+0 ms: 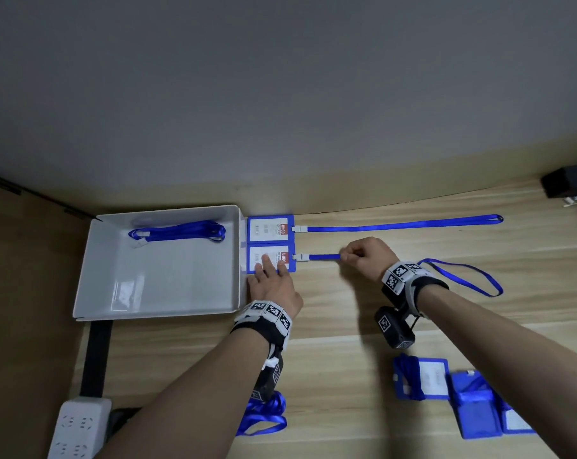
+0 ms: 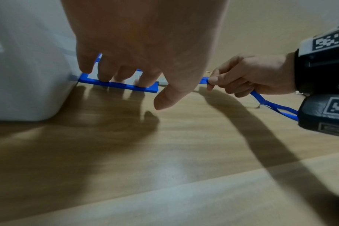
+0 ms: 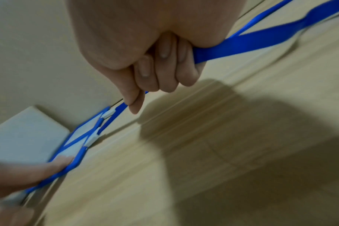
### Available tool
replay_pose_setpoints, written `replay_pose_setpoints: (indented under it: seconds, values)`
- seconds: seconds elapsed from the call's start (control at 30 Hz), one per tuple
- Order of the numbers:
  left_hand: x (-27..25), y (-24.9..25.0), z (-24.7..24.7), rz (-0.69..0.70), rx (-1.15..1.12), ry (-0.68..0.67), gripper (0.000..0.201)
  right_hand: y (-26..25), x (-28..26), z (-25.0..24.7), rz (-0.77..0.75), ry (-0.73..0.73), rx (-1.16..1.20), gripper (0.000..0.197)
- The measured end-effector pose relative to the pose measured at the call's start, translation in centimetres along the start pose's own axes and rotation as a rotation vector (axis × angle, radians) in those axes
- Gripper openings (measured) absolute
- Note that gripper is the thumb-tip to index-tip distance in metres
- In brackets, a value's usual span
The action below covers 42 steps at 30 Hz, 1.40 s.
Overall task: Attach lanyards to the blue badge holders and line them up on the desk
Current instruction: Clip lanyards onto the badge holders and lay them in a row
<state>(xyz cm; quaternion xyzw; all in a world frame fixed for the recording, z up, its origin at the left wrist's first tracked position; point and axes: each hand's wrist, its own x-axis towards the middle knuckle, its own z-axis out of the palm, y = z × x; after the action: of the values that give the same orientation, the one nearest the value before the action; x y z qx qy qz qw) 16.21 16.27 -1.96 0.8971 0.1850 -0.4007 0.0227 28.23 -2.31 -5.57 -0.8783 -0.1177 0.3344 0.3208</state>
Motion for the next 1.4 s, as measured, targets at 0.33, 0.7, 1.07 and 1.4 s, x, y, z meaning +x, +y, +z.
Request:
replay_pose_setpoints:
  seconds: [0.33,0.7,1.07,1.4]
  values:
    - [0.2,0.1,0.8,-0.005,0.007,0.047,0.079,3.6,-0.8,-1.1,0.208,0.241,0.251,0.014]
    - [0.6,0.6,-0.5,-0.068,-0.274,0.161,0.046,2.9,-0.4,-1.9,0.314,0.175,0.140,0.020]
    - [0.7,6.0,-0.8,0.242,-0.255,0.426,0.050,3.6,-0.2,-1.9,0.260,0.174,0.070,0.028]
    - [1.2,8.6,3.7,0.426,-0.063,0.421,0.071,4.0,0.3,-1.7,0.212,0.130,0.080,0.028]
